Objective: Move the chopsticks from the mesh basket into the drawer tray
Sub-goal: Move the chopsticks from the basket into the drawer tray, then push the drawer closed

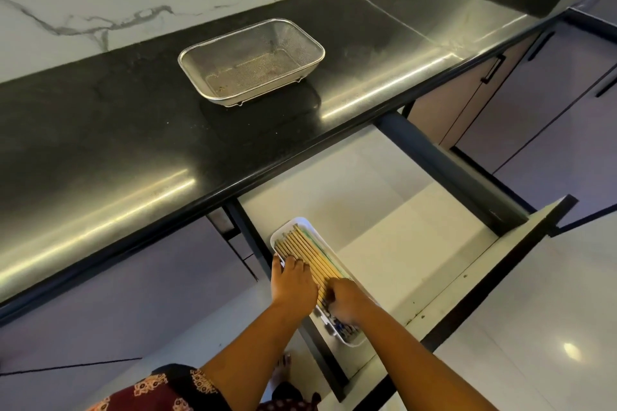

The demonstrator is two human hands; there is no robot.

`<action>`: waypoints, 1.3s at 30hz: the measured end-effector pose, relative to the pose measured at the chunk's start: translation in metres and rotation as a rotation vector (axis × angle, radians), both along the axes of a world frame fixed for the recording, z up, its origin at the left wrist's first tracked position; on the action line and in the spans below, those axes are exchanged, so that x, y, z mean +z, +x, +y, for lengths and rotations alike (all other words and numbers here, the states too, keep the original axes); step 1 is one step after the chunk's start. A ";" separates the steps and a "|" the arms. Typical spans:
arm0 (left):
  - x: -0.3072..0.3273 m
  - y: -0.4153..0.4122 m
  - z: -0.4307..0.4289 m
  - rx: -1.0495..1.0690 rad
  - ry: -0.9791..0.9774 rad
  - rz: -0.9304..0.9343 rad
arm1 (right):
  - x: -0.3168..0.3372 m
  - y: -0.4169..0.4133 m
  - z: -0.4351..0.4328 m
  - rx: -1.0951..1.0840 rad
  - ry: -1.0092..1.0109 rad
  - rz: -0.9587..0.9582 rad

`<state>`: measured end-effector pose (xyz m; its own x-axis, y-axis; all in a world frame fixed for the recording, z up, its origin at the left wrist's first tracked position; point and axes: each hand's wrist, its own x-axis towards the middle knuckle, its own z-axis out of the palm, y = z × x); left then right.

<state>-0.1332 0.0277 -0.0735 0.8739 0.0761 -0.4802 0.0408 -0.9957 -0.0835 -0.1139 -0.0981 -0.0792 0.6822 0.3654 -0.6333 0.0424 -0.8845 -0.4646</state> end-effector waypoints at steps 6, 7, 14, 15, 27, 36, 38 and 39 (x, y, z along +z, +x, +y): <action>0.013 -0.017 -0.025 0.152 -0.071 -0.034 | 0.008 -0.001 -0.020 0.169 0.010 -0.045; 0.016 -0.021 -0.031 0.194 -0.090 -0.036 | 0.011 -0.002 -0.024 0.205 0.020 -0.052; 0.036 -0.051 -0.105 0.486 -0.287 -0.133 | 0.036 -0.010 -0.080 0.429 0.027 -0.216; 0.037 -0.056 -0.116 0.516 -0.322 -0.162 | 0.041 -0.009 -0.088 0.449 0.020 -0.250; 0.053 -0.111 -0.185 0.606 -0.318 -0.332 | 0.066 -0.029 -0.168 0.582 -0.003 -0.654; 0.047 -0.140 -0.190 0.545 -0.269 -0.389 | 0.064 -0.043 -0.201 0.567 0.010 -0.684; 0.047 -0.148 -0.192 0.543 -0.260 -0.407 | 0.065 -0.050 -0.206 0.546 0.023 -0.667; 0.048 -0.153 -0.194 0.547 -0.255 -0.413 | 0.066 -0.055 -0.209 0.535 0.025 -0.657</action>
